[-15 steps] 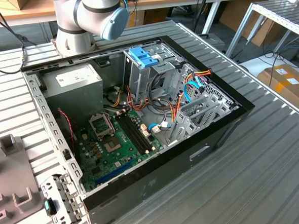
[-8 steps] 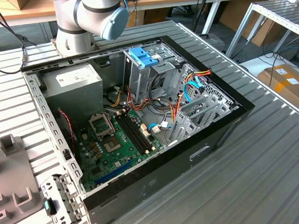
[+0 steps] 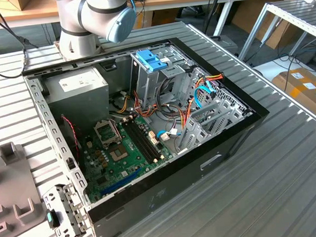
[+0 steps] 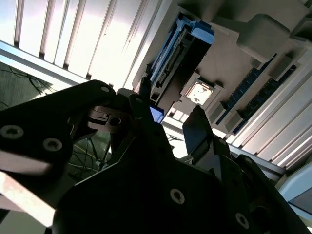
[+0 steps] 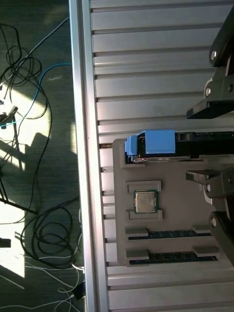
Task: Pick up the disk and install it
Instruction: 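Pick up the disk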
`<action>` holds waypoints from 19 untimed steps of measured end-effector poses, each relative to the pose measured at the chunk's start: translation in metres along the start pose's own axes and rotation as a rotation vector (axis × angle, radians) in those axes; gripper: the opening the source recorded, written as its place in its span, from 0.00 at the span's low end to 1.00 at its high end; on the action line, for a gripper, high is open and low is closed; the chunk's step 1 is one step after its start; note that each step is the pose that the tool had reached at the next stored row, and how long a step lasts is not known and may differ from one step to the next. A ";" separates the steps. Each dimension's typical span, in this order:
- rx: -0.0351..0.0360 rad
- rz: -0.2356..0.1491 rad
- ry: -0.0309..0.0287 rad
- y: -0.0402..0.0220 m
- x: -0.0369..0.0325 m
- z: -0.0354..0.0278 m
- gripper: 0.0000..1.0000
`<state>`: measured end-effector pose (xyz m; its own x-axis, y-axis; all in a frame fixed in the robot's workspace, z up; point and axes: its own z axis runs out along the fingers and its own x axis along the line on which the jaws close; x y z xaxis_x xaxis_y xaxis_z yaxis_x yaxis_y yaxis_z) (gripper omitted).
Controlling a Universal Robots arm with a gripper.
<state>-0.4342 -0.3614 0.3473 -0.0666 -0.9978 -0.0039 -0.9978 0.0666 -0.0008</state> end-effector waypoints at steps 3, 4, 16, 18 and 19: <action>0.0001 0.000 -0.0001 0.0000 -0.0001 0.0037 0.54; 0.0000 0.000 -0.0001 0.0000 -0.0001 0.0052 0.54; -0.0003 0.000 -0.0042 0.0001 -0.0003 0.0263 0.54; -0.0002 0.000 -0.0047 0.0000 -0.0002 0.0297 0.54; -0.0002 0.000 -0.0047 0.0000 -0.0002 0.0311 0.54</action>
<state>-0.4341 -0.3610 0.3162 -0.0663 -0.9978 -0.0086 -0.9978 0.0663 -0.0006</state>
